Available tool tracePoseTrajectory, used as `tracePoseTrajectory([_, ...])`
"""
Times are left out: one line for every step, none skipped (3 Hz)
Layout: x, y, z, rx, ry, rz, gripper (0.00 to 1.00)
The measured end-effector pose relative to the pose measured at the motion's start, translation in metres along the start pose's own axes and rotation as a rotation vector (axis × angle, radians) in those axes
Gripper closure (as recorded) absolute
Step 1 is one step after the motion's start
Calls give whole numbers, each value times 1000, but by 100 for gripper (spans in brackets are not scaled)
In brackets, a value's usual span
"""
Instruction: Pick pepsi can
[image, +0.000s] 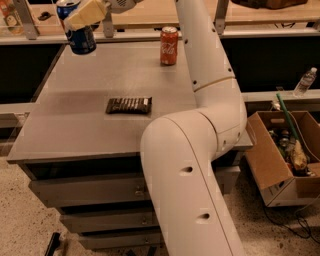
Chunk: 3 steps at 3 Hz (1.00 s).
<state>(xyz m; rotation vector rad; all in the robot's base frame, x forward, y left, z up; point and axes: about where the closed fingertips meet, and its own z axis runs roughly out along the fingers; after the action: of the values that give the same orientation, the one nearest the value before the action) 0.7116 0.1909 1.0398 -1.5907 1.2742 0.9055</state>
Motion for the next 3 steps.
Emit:
tracePoseTrajectory([-5, 8, -5, -9, 35, 32, 100])
tracePoseTrajectory([-11, 13, -15, -12, 25, 76, 100])
tracePoseTrajectory([-6, 27, -38, -49, 4, 105, 100])
